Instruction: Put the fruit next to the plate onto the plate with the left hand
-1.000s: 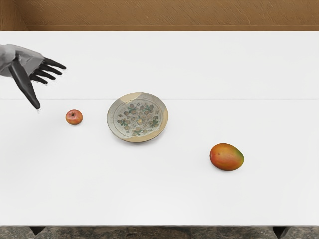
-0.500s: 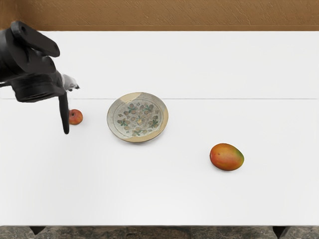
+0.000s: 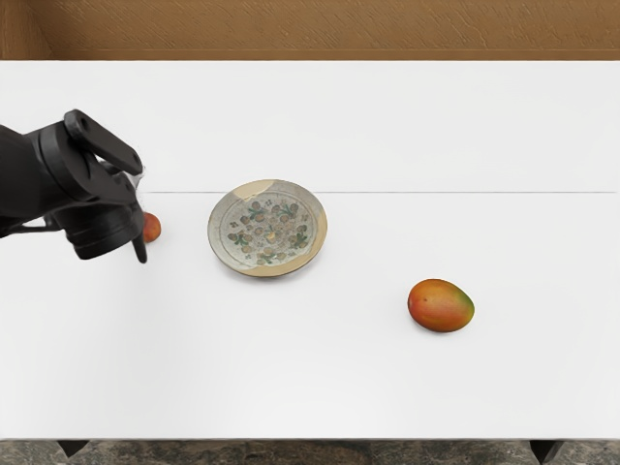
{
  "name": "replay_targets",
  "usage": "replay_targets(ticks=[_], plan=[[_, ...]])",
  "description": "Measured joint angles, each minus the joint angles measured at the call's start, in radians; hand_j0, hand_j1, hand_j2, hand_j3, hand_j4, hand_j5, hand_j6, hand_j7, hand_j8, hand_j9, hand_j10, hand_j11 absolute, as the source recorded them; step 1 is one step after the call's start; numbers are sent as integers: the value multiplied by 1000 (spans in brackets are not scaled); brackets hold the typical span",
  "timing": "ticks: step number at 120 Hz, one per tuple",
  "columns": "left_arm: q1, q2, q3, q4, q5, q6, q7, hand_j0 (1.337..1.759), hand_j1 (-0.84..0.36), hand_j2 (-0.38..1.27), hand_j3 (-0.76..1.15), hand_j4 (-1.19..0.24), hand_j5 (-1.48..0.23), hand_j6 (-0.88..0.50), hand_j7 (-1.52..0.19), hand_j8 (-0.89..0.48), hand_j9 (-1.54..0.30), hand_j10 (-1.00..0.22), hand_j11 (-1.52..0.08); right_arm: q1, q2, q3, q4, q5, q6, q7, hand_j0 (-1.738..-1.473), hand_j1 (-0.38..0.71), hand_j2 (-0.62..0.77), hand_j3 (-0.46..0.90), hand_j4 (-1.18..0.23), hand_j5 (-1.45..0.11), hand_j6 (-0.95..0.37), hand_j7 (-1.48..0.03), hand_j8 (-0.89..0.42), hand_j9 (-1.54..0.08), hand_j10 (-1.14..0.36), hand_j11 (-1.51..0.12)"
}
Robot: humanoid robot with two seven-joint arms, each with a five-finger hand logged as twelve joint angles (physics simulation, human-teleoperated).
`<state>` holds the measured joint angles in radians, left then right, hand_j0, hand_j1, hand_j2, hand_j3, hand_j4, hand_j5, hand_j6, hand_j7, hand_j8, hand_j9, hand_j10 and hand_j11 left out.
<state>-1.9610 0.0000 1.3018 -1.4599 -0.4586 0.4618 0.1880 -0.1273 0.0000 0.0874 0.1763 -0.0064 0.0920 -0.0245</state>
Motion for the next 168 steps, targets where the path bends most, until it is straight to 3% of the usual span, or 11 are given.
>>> replay_targets(ticks=[27, 84, 105, 168], plan=[[79, 0, -8, 13, -5, 104, -1, 1658, 231, 20, 0, -99, -128, -99, -128, -99, -128, -98, -128, 0, 0, 0, 0, -1, 0, 0, -1658, -331, -3, 0, -15, -19, -15, -19, -15, -19, -15, -19], [89, 0, -58, 39, 71, 115, -1, 1658, 84, 45, 0, -222, -288, -222, -288, -222, -288, -222, -288, 0, 0, 0, 0, 0, 0, 0, -1658, -331, -3, 0, -15, -20, -15, -20, -15, -20, -15, -20], [154, 0, -35, 79, 72, 114, -1, 1658, 24, 55, 0, -272, -353, -272, -353, -272, -353, -271, -353, 0, 0, 0, 0, -1, 0, 0, -1658, -331, -3, 0, -15, -20, -15, -20, -15, -20, -15, -20], [168, 0, -81, 116, 142, 103, 1, 1658, -10, 60, 0, -300, -389, -300, -389, -300, -389, -300, -389, 0, 0, 0, 0, 0, 0, 0, -1658, -331, -3, 0, -15, -20, -15, -19, -15, -20, -15, -20]])
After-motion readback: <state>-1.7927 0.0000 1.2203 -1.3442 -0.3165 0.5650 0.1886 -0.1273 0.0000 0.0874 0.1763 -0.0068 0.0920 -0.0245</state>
